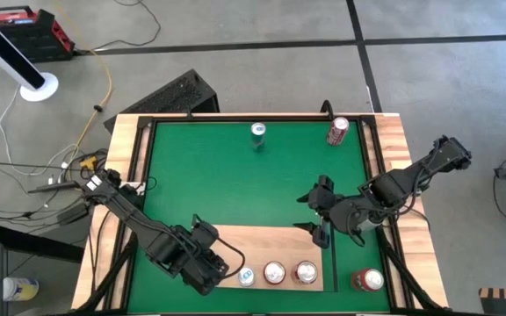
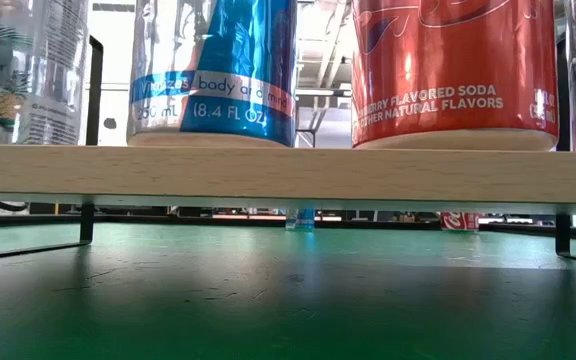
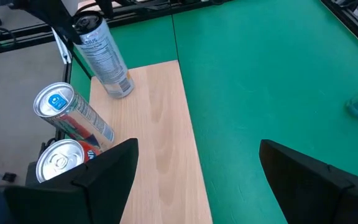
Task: Place canned beverage on shelf
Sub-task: Put the top white soda can on the shelf
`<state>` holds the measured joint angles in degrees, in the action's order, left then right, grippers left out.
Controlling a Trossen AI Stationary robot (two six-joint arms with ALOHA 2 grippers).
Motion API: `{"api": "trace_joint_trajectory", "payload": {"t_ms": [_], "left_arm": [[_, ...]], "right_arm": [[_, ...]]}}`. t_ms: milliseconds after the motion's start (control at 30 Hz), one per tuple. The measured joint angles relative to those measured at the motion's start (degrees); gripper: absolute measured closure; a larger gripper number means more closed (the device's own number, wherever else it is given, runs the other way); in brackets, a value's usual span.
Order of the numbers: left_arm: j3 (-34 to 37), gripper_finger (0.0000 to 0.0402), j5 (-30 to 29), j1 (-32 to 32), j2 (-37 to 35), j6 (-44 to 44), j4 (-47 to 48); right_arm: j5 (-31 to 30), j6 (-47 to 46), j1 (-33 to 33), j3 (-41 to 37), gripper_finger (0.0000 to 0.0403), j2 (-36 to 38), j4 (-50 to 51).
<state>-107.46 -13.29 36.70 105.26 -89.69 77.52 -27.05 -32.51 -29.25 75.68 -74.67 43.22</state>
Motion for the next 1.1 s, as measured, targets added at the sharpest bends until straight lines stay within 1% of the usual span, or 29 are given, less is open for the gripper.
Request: {"api": "trace_joint_trajectory", "payload": {"t_ms": [100,267,467,633,700,800,900,1000,1067,1100], "left_arm": [[0.0,0.0069,0.19,-0.11,-0.03,0.54,-1.45],[0.0,0.0073,0.32,-0.23,-0.05,1.0,-1.76],[0.0,0.0073,-0.06,-0.36,-0.07,3.78,-2.64],[0.0,0.0073,-3.45,-1.78,-0.24,8.89,-4.66],[-0.94,0.0073,-4.73,-2.67,-0.47,12.27,-5.62],[-4.61,0.0073,-8.59,-3.95,-0.62,17.42,-4.74],[-10.36,0.0073,-13.95,-4.61,-0.63,23.64,-0.31],[-16.58,0.0073,-21.29,-4.54,-0.84,28.65,7.08],[-19.76,0.0073,-26.35,-3.49,-1.49,29.31,12.62],[-20.14,0.0073,-28.51,-3.0,-2.59,30.33,12.66]], "right_arm": [[0.02,-0.38,0.53,0.0,0.0045,0.0,0.0],[0.0,-0.44,1.29,0.0,0.0045,0.0,0.0],[0.02,-0.46,1.29,0.0,0.0045,0.0,-0.5],[0.24,-0.39,1.29,0.0,0.0045,0.0,-3.75],[1.45,0.18,1.29,0.0,0.0045,0.0,-5.99],[2.69,1.05,0.99,0.0,0.0045,-0.33,-10.51],[2.95,2.1,0.22,-0.04,0.0045,-1.18,-15.74],[2.71,3.14,-0.29,0.9,0.0045,-3.82,-22.12],[2.6,3.8,-0.79,2.62,0.0045,-6.97,-24.18],[2.4,4.14,-0.95,4.15,0.0045,-8.99,-25.77]]}}
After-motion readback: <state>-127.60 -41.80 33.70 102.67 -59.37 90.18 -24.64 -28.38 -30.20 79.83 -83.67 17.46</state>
